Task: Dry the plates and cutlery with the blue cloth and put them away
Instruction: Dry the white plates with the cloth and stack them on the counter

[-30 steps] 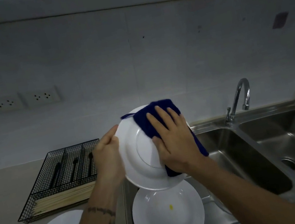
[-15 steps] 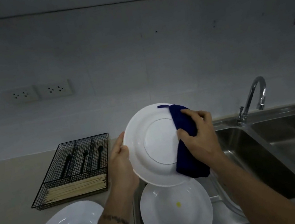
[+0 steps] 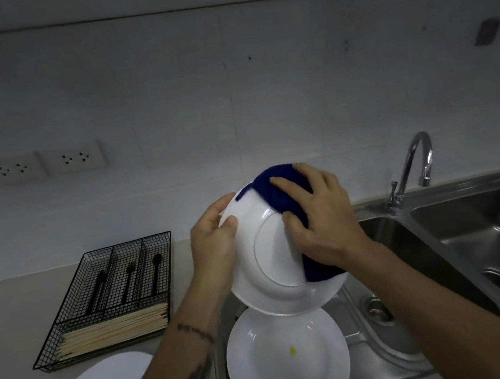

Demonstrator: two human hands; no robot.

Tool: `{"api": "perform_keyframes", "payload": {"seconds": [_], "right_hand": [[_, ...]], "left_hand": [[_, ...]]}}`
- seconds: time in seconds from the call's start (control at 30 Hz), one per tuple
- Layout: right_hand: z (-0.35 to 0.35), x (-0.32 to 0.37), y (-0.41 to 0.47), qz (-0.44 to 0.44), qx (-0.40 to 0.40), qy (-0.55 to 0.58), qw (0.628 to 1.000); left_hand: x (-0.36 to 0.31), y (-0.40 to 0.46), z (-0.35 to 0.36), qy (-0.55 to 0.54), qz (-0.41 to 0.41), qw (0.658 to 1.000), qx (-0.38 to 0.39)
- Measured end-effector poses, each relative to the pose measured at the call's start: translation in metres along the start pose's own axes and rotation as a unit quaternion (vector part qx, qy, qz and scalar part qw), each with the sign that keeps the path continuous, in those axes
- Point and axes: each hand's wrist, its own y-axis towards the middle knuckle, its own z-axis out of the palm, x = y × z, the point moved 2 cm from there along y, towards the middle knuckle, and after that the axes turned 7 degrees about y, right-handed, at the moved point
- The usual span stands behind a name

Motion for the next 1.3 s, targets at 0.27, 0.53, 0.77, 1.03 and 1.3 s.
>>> {"api": "perform_keyframes", "payload": {"seconds": [0.27,0.53,0.77,1.03,1.3], "right_hand": [[0.027,-0.025,-0.023,0.106,-0.066,0.171,0.977],[0.024,-0.017,0.000,0.289,-0.048,0.373,0.880],[0.016,-0.006,0.005,0.251,0.108,0.338,0.900],[0.041,0.014,-0.012,0.130,-0.075,0.277,0.949],[0.048,0.012,-0.033,0.041,0.095,0.224,0.969]], "left_hand": [[0.012,0.012,-0.022,-0.113,-0.045,0.988,-0.091],[0.012,-0.003,-0.024,0.075,0.109,0.990,0.045],[0.010,0.004,-0.041,0.119,0.167,0.977,0.052],[0.020,0.009,-0.031,0.076,0.039,0.993,-0.079],[0.020,0.016,-0.030,-0.148,-0.073,0.983,-0.085]]}}
